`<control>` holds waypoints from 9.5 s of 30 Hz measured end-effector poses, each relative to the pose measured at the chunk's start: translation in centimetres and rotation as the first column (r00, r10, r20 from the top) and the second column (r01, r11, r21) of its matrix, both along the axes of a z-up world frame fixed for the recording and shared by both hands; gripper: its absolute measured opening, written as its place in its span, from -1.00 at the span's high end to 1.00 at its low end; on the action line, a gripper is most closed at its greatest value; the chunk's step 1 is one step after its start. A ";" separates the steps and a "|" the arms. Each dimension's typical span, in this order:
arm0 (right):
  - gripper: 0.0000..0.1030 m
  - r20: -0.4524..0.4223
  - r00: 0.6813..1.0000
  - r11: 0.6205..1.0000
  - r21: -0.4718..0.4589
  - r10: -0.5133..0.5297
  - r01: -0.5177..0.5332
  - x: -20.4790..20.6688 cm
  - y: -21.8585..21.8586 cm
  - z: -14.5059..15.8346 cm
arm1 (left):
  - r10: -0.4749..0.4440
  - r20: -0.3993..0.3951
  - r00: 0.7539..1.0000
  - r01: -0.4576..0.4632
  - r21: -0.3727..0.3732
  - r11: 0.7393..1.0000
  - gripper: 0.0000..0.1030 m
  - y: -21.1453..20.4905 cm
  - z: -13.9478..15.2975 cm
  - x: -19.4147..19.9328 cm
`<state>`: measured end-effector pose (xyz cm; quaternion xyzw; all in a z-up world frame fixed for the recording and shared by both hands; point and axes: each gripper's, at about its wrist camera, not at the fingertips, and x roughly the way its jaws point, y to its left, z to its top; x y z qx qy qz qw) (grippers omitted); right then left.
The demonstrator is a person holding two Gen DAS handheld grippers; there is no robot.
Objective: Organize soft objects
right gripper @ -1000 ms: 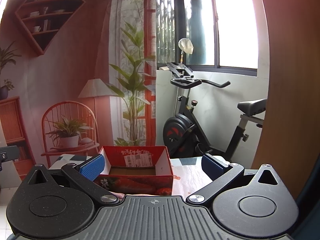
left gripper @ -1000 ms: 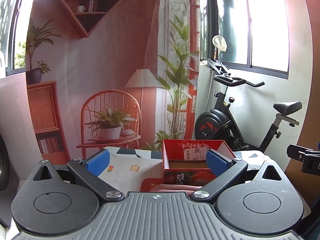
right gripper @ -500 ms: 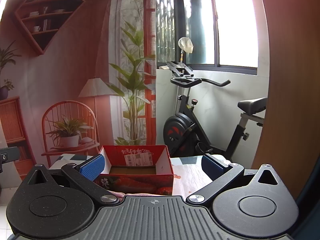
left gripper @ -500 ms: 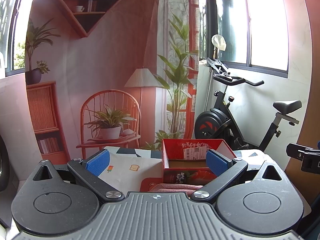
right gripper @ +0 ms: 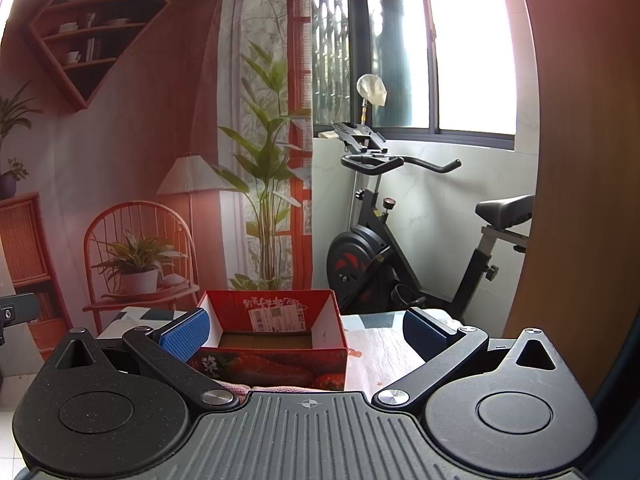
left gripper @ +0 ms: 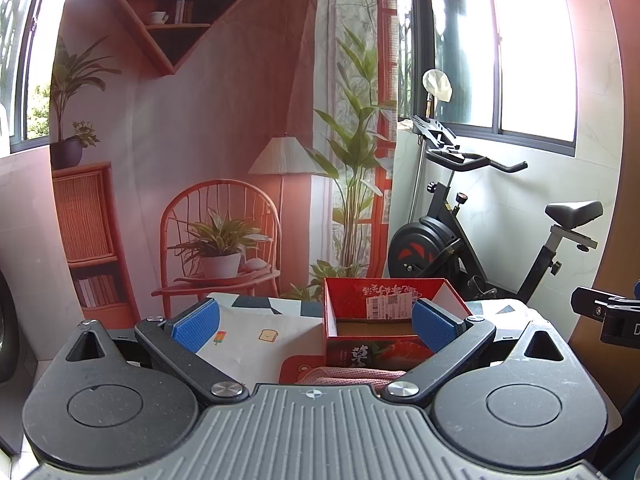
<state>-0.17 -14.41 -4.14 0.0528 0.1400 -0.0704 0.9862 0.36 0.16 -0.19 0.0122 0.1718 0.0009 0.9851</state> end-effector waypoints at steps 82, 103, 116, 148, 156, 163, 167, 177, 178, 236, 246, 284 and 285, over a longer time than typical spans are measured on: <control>-0.99 -0.298 0.943 0.970 0.230 0.150 -0.081 18.6 -4.1 -19.4 | -0.061 -0.401 0.914 0.054 -0.029 0.998 -0.99 -0.5 -18.1 19.2; -0.73 -0.346 0.933 0.963 0.268 0.105 -0.009 21.8 -7.8 -22.9 | -0.089 -0.430 0.899 0.030 -0.143 0.989 -0.70 1.7 -20.8 24.2; -0.67 -0.295 0.945 0.966 0.249 0.140 -0.065 24.0 -6.6 -21.9 | -0.139 -0.468 0.873 0.018 -0.254 0.967 -0.69 2.6 -23.1 26.3; -0.90 -0.451 0.886 0.951 0.306 0.105 0.044 24.6 -7.0 -27.0 | -0.206 -0.587 0.783 -0.046 -0.385 0.922 -0.70 3.3 -27.7 29.4; -0.57 -0.436 0.889 0.938 0.346 0.141 0.021 24.8 -7.2 -27.0 | -0.243 -0.560 0.792 -0.019 -0.420 0.907 -0.25 3.3 -27.6 29.2; 0.26 -0.398 0.903 0.955 0.295 0.161 -0.040 24.8 -6.1 -25.0 | -0.255 -0.502 0.827 0.096 -0.320 0.942 0.75 1.1 -25.9 28.6; 0.52 -0.365 0.916 0.954 0.294 0.165 -0.055 24.5 -6.5 -23.8 | -0.263 -0.482 0.836 0.103 -0.333 0.937 0.84 1.3 -25.4 28.2; 0.70 -0.231 0.951 0.953 0.268 0.205 -0.140 23.8 -6.8 -18.6 | -0.273 -0.341 0.899 0.170 -0.304 0.938 0.86 1.5 -20.9 25.9; 0.71 -0.211 0.953 0.952 0.264 0.216 -0.157 23.8 -6.8 -17.8 | -0.275 -0.319 0.907 0.182 -0.290 0.940 0.86 1.4 -20.2 25.6; -0.19 -0.229 0.943 0.965 0.158 0.242 -0.209 27.9 -6.2 -16.6 | -0.360 -0.366 0.858 0.332 -0.142 0.933 -0.39 -1.1 -17.9 28.1; -0.19 -0.238 0.931 0.954 0.190 0.276 -0.234 20.5 -4.0 -19.9 | -0.342 -0.356 0.870 0.264 -0.250 0.932 -0.38 0.5 -19.8 21.4; -0.35 -0.355 0.881 0.947 0.181 0.313 -0.264 19.1 -2.0 -26.2 | -0.366 -0.446 0.817 0.205 -0.369 0.907 0.51 -0.9 -27.5 22.6; -0.37 -0.356 0.882 0.949 0.183 0.308 -0.257 19.2 -2.1 -26.2 | -0.367 -0.444 0.818 0.206 -0.369 0.906 0.51 -0.9 -27.4 22.6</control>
